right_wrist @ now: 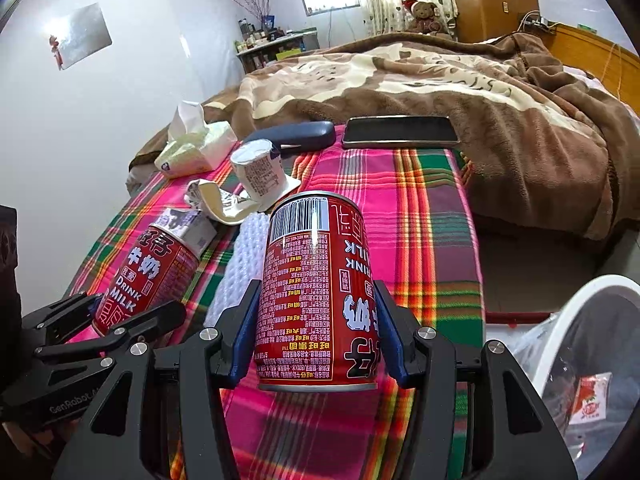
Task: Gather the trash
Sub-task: 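Close the left tool on one red can while the right tool grasps another red can, then carry both red cans over the white bin while both tools open to drop them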
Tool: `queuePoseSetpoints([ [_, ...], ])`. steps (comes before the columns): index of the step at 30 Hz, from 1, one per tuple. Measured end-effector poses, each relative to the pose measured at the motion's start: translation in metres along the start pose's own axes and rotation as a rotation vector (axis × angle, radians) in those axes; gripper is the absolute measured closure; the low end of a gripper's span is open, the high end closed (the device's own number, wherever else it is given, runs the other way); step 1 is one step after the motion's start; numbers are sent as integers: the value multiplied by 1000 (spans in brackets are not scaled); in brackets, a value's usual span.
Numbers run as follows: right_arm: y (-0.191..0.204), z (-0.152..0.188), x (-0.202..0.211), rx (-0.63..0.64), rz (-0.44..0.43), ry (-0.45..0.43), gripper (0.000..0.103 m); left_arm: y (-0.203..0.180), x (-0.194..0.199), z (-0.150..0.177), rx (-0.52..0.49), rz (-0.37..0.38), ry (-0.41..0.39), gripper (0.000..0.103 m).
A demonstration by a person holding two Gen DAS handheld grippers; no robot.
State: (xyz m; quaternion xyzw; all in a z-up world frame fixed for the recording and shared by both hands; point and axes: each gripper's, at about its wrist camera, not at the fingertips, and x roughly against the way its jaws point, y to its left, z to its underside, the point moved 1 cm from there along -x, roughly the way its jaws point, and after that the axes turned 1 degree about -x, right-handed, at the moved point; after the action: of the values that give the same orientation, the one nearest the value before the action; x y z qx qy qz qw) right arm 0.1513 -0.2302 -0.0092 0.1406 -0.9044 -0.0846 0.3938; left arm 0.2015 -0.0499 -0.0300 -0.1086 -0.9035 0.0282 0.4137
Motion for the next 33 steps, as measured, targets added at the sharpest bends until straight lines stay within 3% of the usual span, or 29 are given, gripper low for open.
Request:
queuePoseSetpoints([
  [17,-30,19,65,-80,55,-114,49,-55,52,10,-91,63,-76,51],
  [33,-86,45,117,-200,190,-190,49,-146,61,18,-230,172,-86,51],
])
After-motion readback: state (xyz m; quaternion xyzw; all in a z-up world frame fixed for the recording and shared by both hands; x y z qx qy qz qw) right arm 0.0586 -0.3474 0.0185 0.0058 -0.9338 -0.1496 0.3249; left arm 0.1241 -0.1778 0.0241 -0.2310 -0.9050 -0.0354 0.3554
